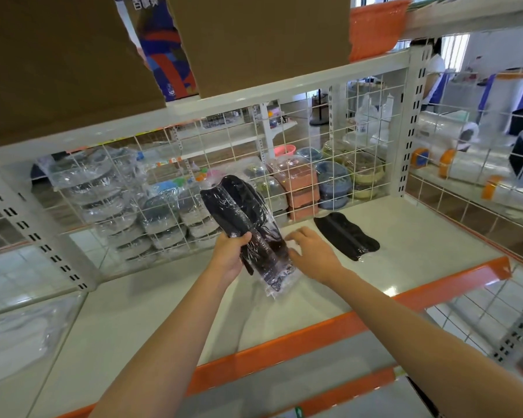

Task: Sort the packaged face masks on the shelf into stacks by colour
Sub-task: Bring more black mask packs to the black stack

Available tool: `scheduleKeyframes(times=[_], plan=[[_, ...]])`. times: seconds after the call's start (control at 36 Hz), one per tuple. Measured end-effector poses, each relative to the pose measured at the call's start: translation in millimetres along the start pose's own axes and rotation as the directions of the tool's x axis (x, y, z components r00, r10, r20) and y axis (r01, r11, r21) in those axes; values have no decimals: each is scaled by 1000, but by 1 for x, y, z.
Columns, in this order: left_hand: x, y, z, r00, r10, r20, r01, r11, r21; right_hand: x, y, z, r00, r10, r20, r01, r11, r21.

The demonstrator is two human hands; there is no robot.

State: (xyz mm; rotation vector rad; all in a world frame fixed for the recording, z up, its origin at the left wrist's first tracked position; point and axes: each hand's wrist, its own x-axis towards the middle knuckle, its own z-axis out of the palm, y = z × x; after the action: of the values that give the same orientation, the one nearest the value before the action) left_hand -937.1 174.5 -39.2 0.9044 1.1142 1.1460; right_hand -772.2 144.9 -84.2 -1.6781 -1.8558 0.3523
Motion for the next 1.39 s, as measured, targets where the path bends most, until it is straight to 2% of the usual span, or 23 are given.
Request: scheduleKeyframes(times=[0.08,0.14,0.25,0.36,0.5,0.61,0.67,0.75,0.81,0.86,0.92,0.97,1.06,1.11,1.19,1.28,1.33,1.39], plan=[[0,3,-3,1000,-27,0,27,999,-35,-1,32,-3,976,210,62,-196,964,-179],[0,4,-5,999,-36,2,36,998,-45,-4,52,-7,941,336,44,-311,909,-277],[1,5,-9,998,-58,25,59,997,-52,-16,82,-12,884,467,7,-437,832,-342],[2,3,-11,995,-95,38,98,991,-95,-22,92,-14,893,449,31,-379,789,-484],[-3,4,-8,992,-93,89,103,987,-121,-21,84,-14,921,387,-32,-349,786,-510],[-5,6,-8,991,-91,102,105,984,-142,-19,74,-13,921,388,-10,-343,801,-490],[-6,8,-8,991,-99,92,111,984,-136,-16,67,-15,899,436,-33,-412,820,-397],[-5,7,-8,993,-111,45,114,989,-93,-9,48,-22,877,466,-114,-475,877,-71],[-2,5,-8,994,-113,-2,112,991,-78,-4,25,-24,893,418,-169,-397,906,145],[-2,4,-7,993,-110,-46,106,990,-91,-2,-3,-23,920,332,-206,-267,920,288],[-5,3,-3,994,-96,-49,89,988,-130,0,-30,-20,961,187,-206,-123,950,287],[-7,3,-4,997,-70,16,72,980,-185,-1,-48,-13,985,-2,-171,33,983,182],[-8,4,-6,994,-28,102,44,987,-156,-3,-62,4,959,-263,-101,267,963,30],[-6,2,-10,996,34,77,-28,996,-84,-4,-66,9,943,-330,-51,331,943,28],[-4,4,-18,993,116,-22,-116,993,-12,1,-72,6,957,-281,-72,288,949,128],[-8,10,-28,985,170,-22,-167,980,108,10,-71,3,976,-87,-200,128,970,204],[-12,12,-35,976,217,-6,-211,954,214,17,-70,2,989,31,-146,15,951,308],[-14,13,-42,971,238,17,-233,931,282,19,-72,0,997,73,-7,-61,877,477]])
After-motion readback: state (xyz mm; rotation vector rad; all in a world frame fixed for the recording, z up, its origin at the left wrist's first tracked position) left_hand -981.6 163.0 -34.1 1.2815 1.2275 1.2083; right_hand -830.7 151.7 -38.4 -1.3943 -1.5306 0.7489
